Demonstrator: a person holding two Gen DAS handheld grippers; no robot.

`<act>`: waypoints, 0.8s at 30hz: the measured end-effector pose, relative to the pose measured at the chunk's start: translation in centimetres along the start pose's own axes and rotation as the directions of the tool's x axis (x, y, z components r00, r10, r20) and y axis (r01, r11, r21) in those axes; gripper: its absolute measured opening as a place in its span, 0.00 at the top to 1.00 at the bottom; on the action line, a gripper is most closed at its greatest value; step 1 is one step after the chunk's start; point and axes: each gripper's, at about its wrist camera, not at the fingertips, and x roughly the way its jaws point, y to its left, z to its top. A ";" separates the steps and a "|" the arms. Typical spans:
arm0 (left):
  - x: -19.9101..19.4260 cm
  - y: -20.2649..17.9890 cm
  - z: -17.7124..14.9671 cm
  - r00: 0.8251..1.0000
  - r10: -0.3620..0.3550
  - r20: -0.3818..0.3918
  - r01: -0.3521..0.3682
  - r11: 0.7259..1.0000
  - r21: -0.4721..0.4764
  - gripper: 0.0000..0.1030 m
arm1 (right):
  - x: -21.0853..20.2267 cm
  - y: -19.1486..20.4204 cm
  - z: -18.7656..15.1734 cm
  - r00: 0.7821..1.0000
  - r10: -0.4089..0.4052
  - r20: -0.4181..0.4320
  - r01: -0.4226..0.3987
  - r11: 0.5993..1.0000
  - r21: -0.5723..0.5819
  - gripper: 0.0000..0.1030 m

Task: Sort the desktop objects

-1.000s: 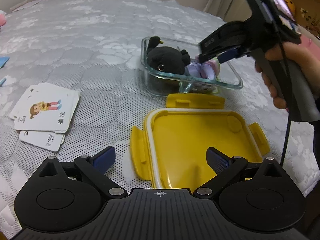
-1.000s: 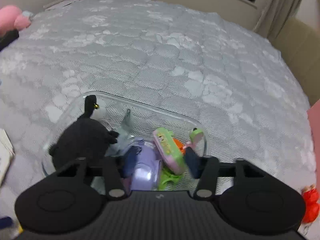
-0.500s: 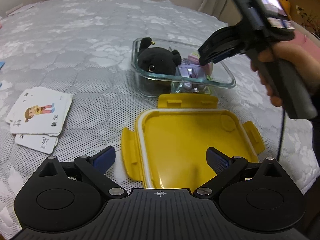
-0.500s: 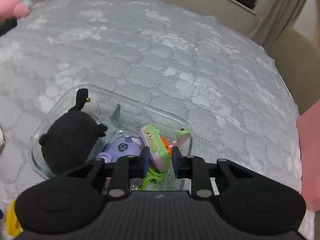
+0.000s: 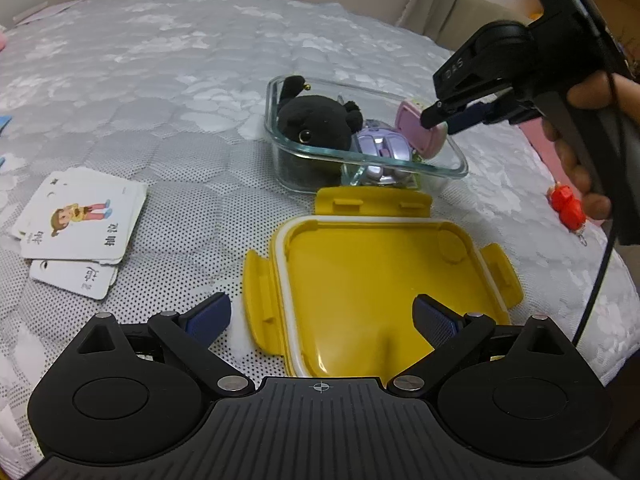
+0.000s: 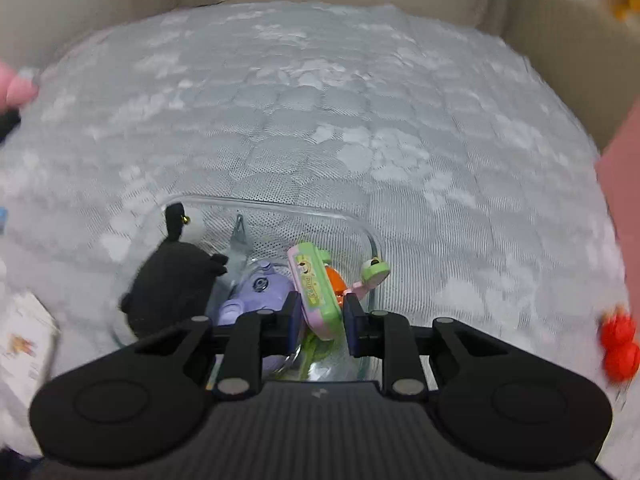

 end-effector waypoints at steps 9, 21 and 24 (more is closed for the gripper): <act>-0.1 -0.1 -0.2 1.000 0.010 0.003 -0.010 1.000 0.001 0.03 | 2.2 -0.1 -1.1 0.997 0.016 -0.078 -0.013 0.999 0.030 0.77; 1.0 -0.9 0.1 0.999 0.047 -0.021 -0.047 0.999 0.021 0.03 | -2.3 -2.4 -3.3 0.994 0.053 0.096 -0.054 0.999 0.004 0.66; 1.6 -0.9 0.4 0.997 0.071 -0.032 -0.070 0.997 0.011 0.03 | -3.0 -3.0 -3.9 0.990 0.079 0.120 -0.079 0.997 -0.001 0.56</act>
